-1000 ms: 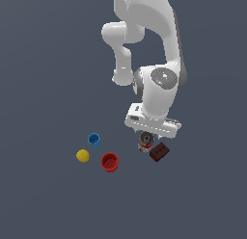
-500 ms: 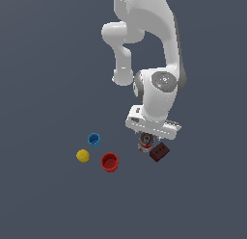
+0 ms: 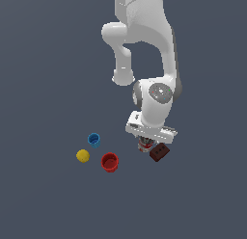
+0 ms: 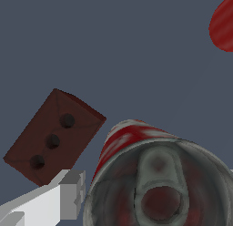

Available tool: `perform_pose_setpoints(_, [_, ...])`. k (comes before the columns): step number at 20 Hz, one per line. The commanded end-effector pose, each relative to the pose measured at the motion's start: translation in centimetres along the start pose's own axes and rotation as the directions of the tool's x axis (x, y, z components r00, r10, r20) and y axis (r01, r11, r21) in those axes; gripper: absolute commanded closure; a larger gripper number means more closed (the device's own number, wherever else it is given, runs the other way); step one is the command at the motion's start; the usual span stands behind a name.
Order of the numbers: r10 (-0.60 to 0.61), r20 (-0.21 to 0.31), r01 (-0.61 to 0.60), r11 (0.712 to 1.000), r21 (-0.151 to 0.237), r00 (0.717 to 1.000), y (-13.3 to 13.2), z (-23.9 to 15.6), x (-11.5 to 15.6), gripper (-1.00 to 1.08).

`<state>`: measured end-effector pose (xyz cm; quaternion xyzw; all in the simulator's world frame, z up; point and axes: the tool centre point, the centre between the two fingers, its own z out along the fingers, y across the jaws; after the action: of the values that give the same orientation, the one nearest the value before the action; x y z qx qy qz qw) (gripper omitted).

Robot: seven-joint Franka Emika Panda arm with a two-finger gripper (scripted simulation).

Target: Pick up a designated object from a clutter of objects.

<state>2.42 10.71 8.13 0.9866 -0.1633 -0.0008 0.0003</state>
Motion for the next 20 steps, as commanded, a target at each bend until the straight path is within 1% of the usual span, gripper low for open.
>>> perform_pose_setpoints(1, [0.001,-0.001,-0.001,1.0,0.001,1.0,0.0,0.4,0.1,-0.92])
perform_pose_setpoints(2, [0.001,-0.001,-0.001,1.0,0.001,1.0,0.0,0.4,0.1,-0.92])
perform_pose_setpoints(3, [0.001,-0.001,-0.001,1.0,0.001,1.0,0.0,0.4,0.1,1.08])
perform_pose_setpoints(15, [0.0,-0.001,0.0,1.0,0.001,1.0,-0.1,0.2,0.1,1.08])
perform_pose_setpoints(20, [0.0,-0.001,0.0,1.0,0.001,1.0,0.5,-1.1,0.3,1.08])
